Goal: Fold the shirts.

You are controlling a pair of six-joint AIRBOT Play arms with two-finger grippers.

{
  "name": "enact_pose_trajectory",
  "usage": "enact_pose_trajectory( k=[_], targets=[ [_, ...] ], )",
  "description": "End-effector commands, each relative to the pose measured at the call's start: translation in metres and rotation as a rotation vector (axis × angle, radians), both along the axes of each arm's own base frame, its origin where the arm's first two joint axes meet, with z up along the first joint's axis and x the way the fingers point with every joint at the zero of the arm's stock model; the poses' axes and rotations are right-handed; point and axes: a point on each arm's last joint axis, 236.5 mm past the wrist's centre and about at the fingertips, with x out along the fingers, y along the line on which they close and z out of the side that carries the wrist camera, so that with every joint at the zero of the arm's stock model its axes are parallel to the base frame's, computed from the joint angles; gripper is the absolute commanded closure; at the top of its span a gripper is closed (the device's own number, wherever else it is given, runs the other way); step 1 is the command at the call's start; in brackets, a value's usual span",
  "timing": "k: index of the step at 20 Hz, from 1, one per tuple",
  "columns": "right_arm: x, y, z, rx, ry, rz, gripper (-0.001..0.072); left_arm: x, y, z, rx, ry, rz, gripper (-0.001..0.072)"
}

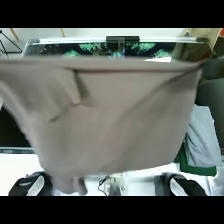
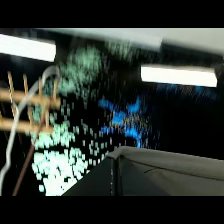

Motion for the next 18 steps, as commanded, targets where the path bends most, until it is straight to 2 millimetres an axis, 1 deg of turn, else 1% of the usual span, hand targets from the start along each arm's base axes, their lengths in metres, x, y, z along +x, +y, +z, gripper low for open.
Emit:
enact_pose_trajectory(
  k=[1, 3, 5, 6, 7, 8, 9, 10, 12, 14, 15, 17, 18],
  targets=[
    [0.063, -0.003, -0.101, 0.045, 0.161, -0.022, 0.0636, 0.057, -0.002, -0.118, -0.103, 0.184, -0.002, 0.0676],
    [0.107, 0.008, -0.137, 0.077, 0.14, -0.041, 0.0636, 0.1, -0.01, -0.152, -0.172, 0.189, 0.001, 0.0676],
    [0.147, 0.03, -0.163, 0.085, 0.078, -0.026, 0.0636, 0.145, -0.012, -0.182, -0.211, 0.184, 0.018, 0.0676],
    [0.166, 0.039, -0.172, 0.093, 0.033, -0.03, 0.0636, 0.163, -0.013, -0.194, -0.229, 0.188, 0.025, 0.0676],
    [0.182, 0.043, -0.179, 0.112, -0.009, -0.05, 0.0636, 0.181, -0.015, -0.208, -0.247, 0.196, 0.03, 0.0676],
    [0.196, 0.045, -0.187, 0.146, -0.041, -0.085, 0.0636, 0.194, -0.018, -0.221, -0.266, 0.205, 0.034, 0.0675],
    [0.205, 0.044, -0.195, 0.173, -0.058, -0.113, 0.0636, 0.207, -0.022, -0.237, -0.272, 0.212, 0.036, 0.0675],
    [0.212, 0.044, -0.205, 0.2, -0.06, -0.136, 0.0636, 0.216, -0.025, -0.252, -0.271, 0.219, 0.038, 0.0676],
    [0.215, 0.044, -0.229, 0.21, -0.026, -0.154, 0.0636, 0.228, -0.032, -0.28, -0.266, 0.234, 0.044, 0.0675],
    [0.21, 0.046, -0.254, 0.209, 0.04, -0.155, 0.0636, 0.228, -0.042, -0.305, -0.264, 0.28, 0.033, 0.0675],
    [0.205, 0.048, -0.262, 0.218, 0.075, -0.157, 0.0636, 0.225, -0.047, -0.315, -0.265, 0.313, 0.022, 0.0675],
    [0.192, 0.05, -0.269, 0.21, 0.142, -0.147, 0.0636, 0.216, -0.05, -0.319, -0.247, 0.354, -0.007, 0.0675],
    [0.18, 0.045, -0.271, 0.179, 0.188, -0.136, 0.0636, 0.208, -0.049, -0.317, -0.214, 0.379, -0.043, 0.0675]
  ],
)
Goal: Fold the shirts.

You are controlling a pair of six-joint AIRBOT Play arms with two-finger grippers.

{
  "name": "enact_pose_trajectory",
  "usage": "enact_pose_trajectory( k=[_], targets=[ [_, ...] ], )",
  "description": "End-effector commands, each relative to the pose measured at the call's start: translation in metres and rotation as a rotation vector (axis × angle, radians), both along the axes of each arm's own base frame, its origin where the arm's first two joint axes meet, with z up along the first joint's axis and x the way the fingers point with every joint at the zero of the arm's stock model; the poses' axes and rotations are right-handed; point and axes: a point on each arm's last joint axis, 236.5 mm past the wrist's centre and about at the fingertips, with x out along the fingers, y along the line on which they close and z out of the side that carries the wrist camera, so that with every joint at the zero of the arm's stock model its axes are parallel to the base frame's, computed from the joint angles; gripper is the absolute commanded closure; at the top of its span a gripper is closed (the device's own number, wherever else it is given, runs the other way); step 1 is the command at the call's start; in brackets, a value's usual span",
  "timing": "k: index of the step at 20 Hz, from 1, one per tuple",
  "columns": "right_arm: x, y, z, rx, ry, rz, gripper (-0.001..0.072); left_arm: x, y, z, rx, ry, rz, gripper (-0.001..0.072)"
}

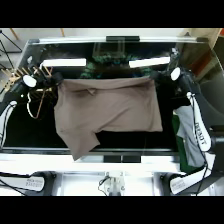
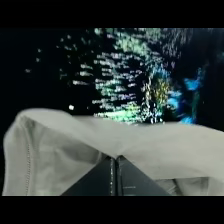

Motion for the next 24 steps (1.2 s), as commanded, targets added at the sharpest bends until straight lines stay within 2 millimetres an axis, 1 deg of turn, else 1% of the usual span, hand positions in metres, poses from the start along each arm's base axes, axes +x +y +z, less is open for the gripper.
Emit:
enact_pose_trajectory(
  k=[1, 2, 3, 4, 6, 7, 8, 9, 12, 14, 16, 18, 19, 20, 22, 23, 24],
  targets=[
    [-0.032, -0.008, -0.019, -0.044, 0.157, 0.032, 0.0636, -0.02, -0.003, -0.012, 0.05, 0.081, -0.102, 0.0675],
    [-0.047, -0.016, -0.021, -0.069, 0.216, 0.04, 0.0635, -0.032, 0.001, -0.011, 0.063, 0.119, -0.134, 0.0675],
    [-0.062, -0.022, -0.025, -0.08, 0.281, 0.045, 0.0636, -0.049, 0.007, -0.015, 0.067, 0.185, -0.157, 0.0675],
    [-0.078, -0.026, -0.031, -0.075, 0.351, 0.047, 0.0636, -0.067, 0.011, -0.023, 0.044, 0.265, -0.172, 0.0676],
    [-0.103, -0.027, -0.048, -0.075, 0.471, 0.075, 0.0636, -0.094, 0.011, -0.043, 0.005, 0.402, -0.197, 0.0676],
    [-0.112, -0.026, -0.054, -0.08, 0.514, 0.094, 0.0636, -0.102, 0.009, -0.052, -0.003, 0.443, -0.21, 0.0676],
    [-0.117, -0.026, -0.059, -0.079, 0.541, 0.098, 0.0635, -0.105, 0.009, -0.058, -0.006, 0.464, -0.214, 0.0676],
    [-0.117, -0.026, -0.06, -0.079, 0.546, 0.098, 0.0636, -0.105, 0.009, -0.06, -0.008, 0.469, -0.213, 0.0676],
    [-0.114, -0.026, -0.059, -0.08, 0.533, 0.096, 0.0636, -0.103, 0.01, -0.061, -0.006, 0.463, -0.209, 0.0676],
    [-0.119, -0.025, -0.059, -0.074, 0.55, 0.1, 0.0635, -0.107, 0.008, -0.061, -0.009, 0.476, -0.217, 0.0676],
    [-0.124, -0.026, -0.053, -0.091, 0.559, 0.128, 0.0636, -0.115, 0.01, -0.057, 0.002, 0.498, -0.265, 0.0676],
    [-0.123, -0.031, -0.043, -0.111, 0.539, 0.121, 0.0635, -0.12, 0.016, -0.051, -0.003, 0.523, -0.277, 0.0676],
    [-0.127, -0.028, -0.043, -0.095, 0.555, 0.115, 0.0635, -0.125, 0.018, -0.053, -0.01, 0.541, -0.276, 0.0676],
    [-0.131, -0.024, -0.047, -0.083, 0.58, 0.119, 0.0635, -0.129, 0.019, -0.057, -0.013, 0.557, -0.274, 0.0676],
    [-0.136, -0.02, -0.061, -0.083, 0.622, 0.118, 0.0635, -0.137, 0.015, -0.073, -0.036, 0.602, -0.251, 0.0676],
    [-0.136, -0.018, -0.067, -0.073, 0.635, 0.105, 0.0611, -0.141, 0.013, -0.08, -0.046, 0.627, -0.245, 0.0675],
    [-0.136, -0.014, -0.068, -0.049, 0.638, 0.094, 0.0487, -0.142, 0.012, -0.082, -0.056, 0.638, -0.239, 0.0658]
  ],
)
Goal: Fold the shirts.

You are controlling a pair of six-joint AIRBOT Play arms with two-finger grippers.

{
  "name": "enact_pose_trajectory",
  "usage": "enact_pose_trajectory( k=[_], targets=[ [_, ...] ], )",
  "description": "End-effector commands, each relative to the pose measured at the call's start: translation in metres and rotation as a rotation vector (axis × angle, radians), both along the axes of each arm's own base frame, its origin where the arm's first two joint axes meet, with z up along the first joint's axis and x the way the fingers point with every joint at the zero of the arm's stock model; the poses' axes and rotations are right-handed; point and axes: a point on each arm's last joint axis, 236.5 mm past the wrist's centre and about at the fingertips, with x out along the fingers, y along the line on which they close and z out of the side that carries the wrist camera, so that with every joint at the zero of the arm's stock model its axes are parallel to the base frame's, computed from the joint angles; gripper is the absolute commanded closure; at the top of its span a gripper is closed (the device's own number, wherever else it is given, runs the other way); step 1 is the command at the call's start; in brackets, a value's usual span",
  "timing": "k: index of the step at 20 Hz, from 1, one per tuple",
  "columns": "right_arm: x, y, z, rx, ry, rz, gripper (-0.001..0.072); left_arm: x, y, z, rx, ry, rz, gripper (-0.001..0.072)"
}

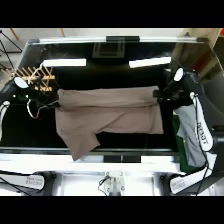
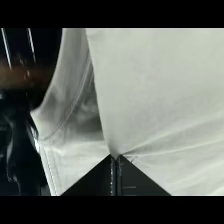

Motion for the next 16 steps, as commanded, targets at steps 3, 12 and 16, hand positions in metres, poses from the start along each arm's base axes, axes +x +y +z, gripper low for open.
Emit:
enact_pose_trajectory(
  k=[3, 12, 16],
  targets=[
    [-0.016, 0.006, 0.007, 0.018, 0.072, 0.016, 0.0228, -0.013, 0.001, 0.007, -0.029, 0.082, 0.018, 0.0137],
    [-0.09, -0.052, 0.087, -0.082, 0.126, 0.001, 0.0228, -0.154, -0.01, 0.014, -0.105, 0.269, 0.032, 0.024],
    [-0.113, -0.047, 0.076, -0.059, 0.171, -0.002, 0.0228, -0.211, -0.028, -0.033, -0.123, 0.298, 0.11, 0.024]
  ],
)
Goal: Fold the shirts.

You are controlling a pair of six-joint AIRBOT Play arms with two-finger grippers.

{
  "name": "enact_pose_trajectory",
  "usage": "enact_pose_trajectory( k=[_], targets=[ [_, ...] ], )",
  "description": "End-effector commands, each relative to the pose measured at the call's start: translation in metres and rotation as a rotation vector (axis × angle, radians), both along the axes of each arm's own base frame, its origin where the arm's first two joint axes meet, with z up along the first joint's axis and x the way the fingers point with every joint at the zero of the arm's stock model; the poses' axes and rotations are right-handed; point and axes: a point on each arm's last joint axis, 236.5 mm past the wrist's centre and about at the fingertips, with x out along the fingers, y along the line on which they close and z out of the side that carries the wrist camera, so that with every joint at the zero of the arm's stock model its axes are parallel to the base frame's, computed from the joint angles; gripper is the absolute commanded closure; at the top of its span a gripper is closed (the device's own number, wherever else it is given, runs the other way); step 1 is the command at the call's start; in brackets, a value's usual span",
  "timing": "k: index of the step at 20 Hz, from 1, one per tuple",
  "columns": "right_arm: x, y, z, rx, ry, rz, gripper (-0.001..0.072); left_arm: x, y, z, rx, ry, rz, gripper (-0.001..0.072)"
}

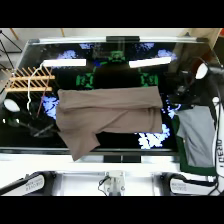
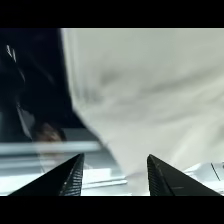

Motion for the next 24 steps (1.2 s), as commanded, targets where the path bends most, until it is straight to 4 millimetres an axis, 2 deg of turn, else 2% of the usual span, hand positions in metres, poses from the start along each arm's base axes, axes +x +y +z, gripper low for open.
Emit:
enact_pose_trajectory(
  k=[1, 5, 8, 9, 10, 11, 12, 14, 17, 20, 24],
  targets=[
    [-0.019, 0.003, -0.005, 0.023, 0.033, -0.009, 0.0228, -0.039, -0.015, -0.035, -0.014, 0.006, 0.069, 0.024],
    [-0.025, 0.006, -0.011, 0.037, 0.057, -0.013, 0.0228, -0.02, -0.033, -0.048, -0.073, -0.072, 0.198, 0.0241],
    [-0.023, 0.006, -0.012, 0.035, 0.047, -0.018, 0.0228, -0.007, -0.049, -0.05, -0.076, -0.129, 0.195, 0.026],
    [-0.022, 0.006, -0.012, 0.034, 0.044, -0.022, 0.0228, -0.005, -0.053, -0.05, -0.071, -0.138, 0.194, 0.04],
    [-0.021, 0.007, -0.012, 0.038, 0.043, -0.033, 0.0228, -0.004, -0.056, -0.051, -0.066, -0.142, 0.196, 0.0573],
    [-0.025, 0.016, -0.015, 0.074, 0.051, -0.037, 0.0228, -0.003, -0.057, -0.051, -0.065, -0.144, 0.195, 0.0673],
    [-0.033, 0.028, -0.022, 0.124, 0.056, -0.038, 0.0197, -0.002, -0.056, -0.05, -0.064, -0.147, 0.194, 0.0674],
    [-0.056, 0.042, -0.046, 0.173, 0.075, -0.059, 0.0197, -0.001, -0.056, -0.045, -0.067, -0.171, 0.164, 0.0675],
    [-0.084, 0.048, -0.081, 0.188, 0.107, -0.09, 0.0197, -0.001, -0.057, -0.035, -0.074, -0.198, 0.12, 0.0675],
    [-0.08, 0.047, -0.1, 0.174, 0.074, -0.138, 0.0197, -0.004, -0.058, -0.03, -0.077, -0.205, 0.103, 0.0675],
    [-0.069, 0.039, -0.107, 0.142, 0.023, -0.138, 0.0197, -0.004, -0.059, -0.023, -0.08, -0.222, 0.098, 0.0675]
  ],
)
